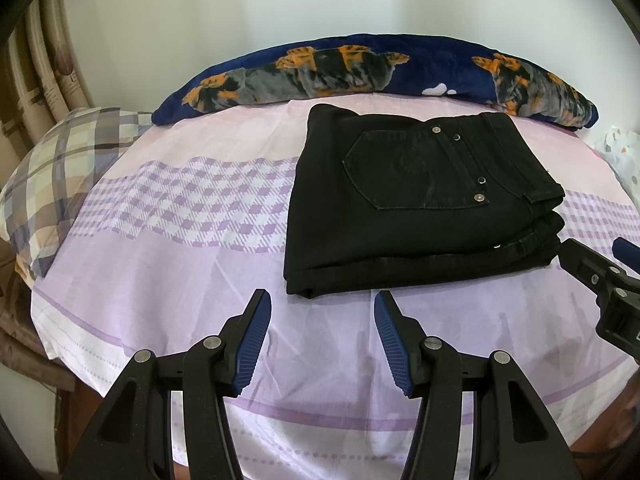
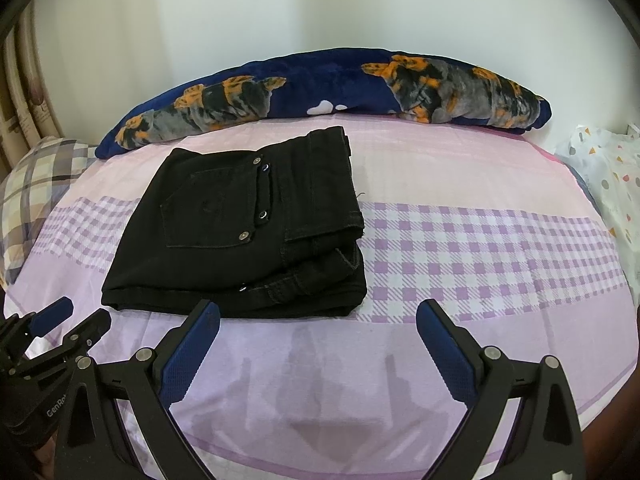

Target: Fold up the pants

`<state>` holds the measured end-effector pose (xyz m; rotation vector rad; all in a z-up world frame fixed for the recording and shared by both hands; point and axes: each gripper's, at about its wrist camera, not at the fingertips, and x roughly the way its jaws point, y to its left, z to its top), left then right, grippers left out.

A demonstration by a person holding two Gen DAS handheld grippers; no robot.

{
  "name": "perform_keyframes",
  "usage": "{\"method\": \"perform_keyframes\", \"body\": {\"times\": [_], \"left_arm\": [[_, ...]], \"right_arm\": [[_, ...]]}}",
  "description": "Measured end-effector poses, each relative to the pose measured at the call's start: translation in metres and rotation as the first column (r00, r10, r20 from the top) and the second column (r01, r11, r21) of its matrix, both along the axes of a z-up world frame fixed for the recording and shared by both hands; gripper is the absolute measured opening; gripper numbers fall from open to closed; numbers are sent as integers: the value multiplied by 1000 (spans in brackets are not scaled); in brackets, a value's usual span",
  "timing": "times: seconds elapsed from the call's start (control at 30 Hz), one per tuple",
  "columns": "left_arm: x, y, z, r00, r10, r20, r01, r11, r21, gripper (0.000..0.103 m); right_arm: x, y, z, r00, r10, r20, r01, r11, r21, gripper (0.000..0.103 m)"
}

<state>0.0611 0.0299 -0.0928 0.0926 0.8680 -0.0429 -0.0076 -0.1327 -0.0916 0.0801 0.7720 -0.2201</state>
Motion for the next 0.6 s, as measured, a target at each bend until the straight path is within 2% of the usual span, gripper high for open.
{"method": "perform_keyframes", "body": {"times": [0.6], "left_arm": [[1, 0, -1, 1000, -19, 4, 19, 1000, 4, 55]], "right_arm": [[0, -2, -3, 1000, 1, -1, -1, 1000, -1, 97]]}}
